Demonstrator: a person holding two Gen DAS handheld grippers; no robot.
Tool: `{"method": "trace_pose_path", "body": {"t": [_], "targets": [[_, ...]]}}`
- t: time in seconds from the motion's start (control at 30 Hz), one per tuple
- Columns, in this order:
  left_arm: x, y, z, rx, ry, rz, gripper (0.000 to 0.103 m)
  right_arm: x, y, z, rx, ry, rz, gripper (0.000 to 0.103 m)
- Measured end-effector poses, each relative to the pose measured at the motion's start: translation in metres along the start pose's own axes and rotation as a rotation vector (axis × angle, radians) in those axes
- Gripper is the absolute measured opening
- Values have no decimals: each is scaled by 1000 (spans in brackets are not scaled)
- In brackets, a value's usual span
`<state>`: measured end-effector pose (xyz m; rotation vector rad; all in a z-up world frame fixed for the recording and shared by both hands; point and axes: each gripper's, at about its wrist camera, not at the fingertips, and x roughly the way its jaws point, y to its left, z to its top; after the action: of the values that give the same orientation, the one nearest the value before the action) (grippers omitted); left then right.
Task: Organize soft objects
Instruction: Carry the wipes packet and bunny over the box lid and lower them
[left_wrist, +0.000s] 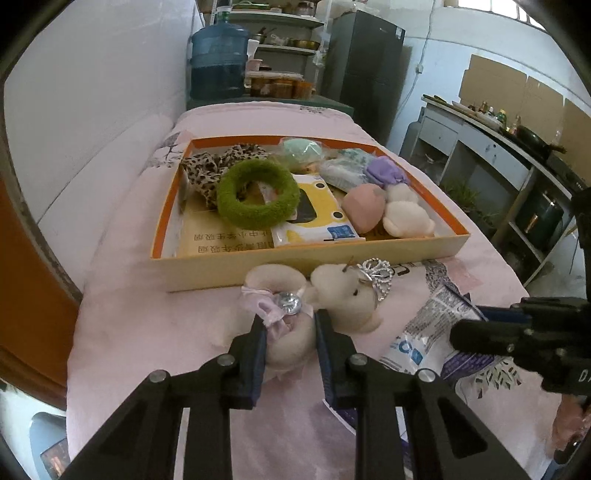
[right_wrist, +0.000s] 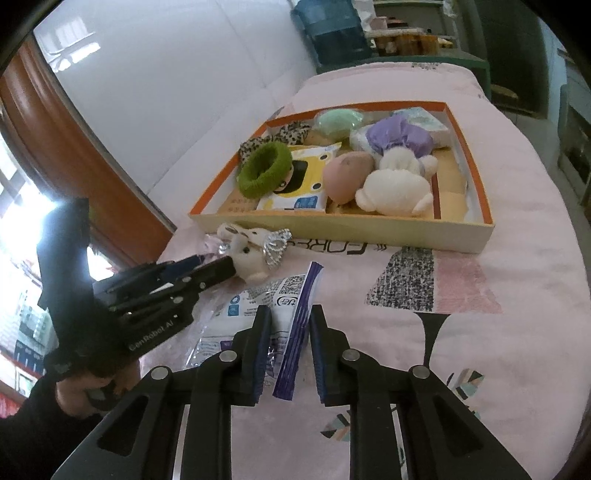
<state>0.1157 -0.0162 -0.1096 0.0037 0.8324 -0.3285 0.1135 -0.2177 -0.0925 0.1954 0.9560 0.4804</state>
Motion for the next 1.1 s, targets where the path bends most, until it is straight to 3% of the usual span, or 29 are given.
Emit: {"method": "trace_pose_path", "body": {"t": [0.2,0.6,1.1], "targets": [[-13,5,2,-53,-39,-36,23,-8,4,2,-9,-16,8,15],[-42,6,13,-67,-106,-47,23,-27,13,13,-23,-74,20,15],[-58,1,72,-51,-189,4,23,-59,-3,67,-14,-194,-13,15]]}}
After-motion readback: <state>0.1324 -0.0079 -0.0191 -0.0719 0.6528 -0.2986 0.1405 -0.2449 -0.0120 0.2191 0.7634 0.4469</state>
